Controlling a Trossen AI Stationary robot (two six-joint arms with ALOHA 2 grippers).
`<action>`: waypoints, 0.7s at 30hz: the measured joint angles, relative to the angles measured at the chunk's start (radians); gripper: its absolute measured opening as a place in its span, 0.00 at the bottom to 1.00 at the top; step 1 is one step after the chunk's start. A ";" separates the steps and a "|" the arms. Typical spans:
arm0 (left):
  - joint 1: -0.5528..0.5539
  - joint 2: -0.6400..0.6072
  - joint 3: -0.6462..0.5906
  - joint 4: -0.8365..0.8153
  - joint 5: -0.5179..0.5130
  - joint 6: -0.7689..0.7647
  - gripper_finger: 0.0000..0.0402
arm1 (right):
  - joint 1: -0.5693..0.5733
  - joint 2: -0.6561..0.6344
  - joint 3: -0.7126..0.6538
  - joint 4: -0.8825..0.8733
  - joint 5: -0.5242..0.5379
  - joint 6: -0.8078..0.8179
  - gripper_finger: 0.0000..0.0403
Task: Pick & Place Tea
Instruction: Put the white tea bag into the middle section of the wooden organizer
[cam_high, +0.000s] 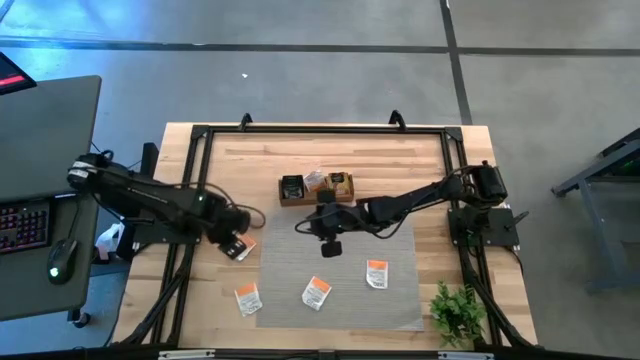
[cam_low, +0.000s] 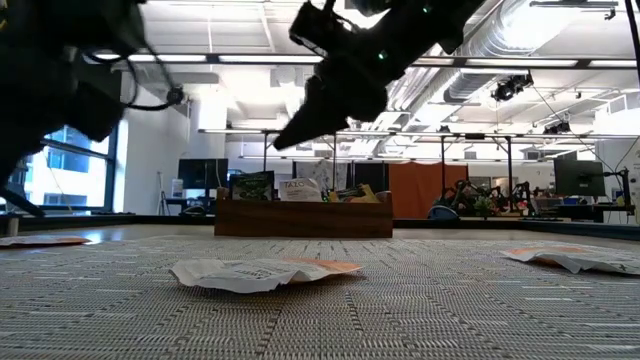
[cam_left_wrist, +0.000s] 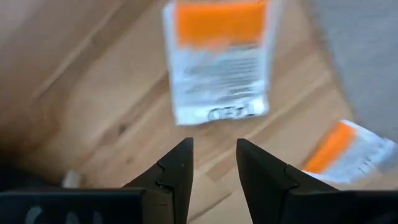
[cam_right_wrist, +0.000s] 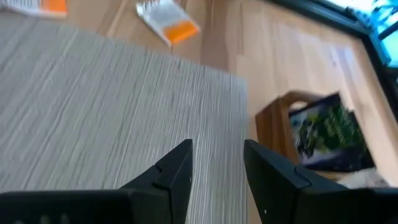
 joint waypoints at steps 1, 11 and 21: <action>-0.022 0.006 -0.012 0.000 -0.005 -0.056 0.30 | 0.000 0.000 0.000 -0.017 0.002 0.000 0.35; -0.137 0.008 -0.119 0.164 -0.092 -0.218 0.30 | 0.000 0.000 0.000 -0.045 0.038 0.003 0.35; -0.135 0.008 -0.133 0.174 -0.141 -0.192 0.30 | 0.000 0.000 0.000 -0.040 0.038 0.004 0.35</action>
